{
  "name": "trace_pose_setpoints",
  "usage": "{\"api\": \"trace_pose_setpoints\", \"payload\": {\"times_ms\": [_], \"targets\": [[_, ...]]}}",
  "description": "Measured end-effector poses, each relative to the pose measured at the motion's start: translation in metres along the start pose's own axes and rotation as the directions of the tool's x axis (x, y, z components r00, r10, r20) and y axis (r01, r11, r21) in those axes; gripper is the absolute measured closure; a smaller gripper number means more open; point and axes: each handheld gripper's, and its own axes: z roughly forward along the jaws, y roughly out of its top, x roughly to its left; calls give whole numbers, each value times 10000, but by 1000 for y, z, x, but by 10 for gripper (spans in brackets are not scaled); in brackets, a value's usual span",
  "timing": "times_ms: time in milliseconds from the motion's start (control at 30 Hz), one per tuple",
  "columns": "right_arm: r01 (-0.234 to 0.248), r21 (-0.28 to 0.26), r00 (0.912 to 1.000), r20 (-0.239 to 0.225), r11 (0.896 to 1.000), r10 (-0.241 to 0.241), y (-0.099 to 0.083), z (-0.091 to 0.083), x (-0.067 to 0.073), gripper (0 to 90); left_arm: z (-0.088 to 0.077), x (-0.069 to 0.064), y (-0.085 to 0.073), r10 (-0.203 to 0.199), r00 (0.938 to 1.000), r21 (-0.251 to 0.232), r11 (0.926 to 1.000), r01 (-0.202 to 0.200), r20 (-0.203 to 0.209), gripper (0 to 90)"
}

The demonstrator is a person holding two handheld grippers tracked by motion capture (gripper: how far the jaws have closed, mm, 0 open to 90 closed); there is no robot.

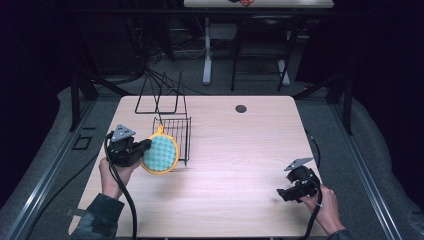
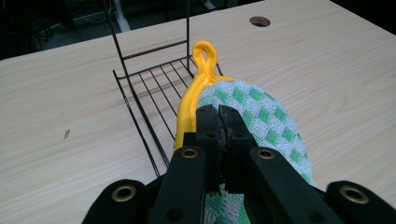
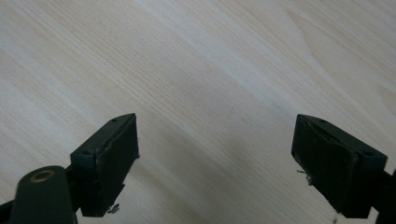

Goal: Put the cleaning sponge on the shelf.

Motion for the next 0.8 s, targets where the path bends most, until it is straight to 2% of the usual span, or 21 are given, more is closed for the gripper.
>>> {"api": "trace_pose_setpoints", "payload": {"times_ms": [467, 800], "targets": [[-30, -21, 10000, 22, 10000, 30, 0, 0, 0, 146, 17, 7, 5, -189, 9992, -207, 9996, 182, -341, 879], [3, 3, 10000, 64, 10000, -3, 0, 0, -1, 146, 32, 12, 6, -608, 9965, -594, 9966, 574, -571, 879]]}}
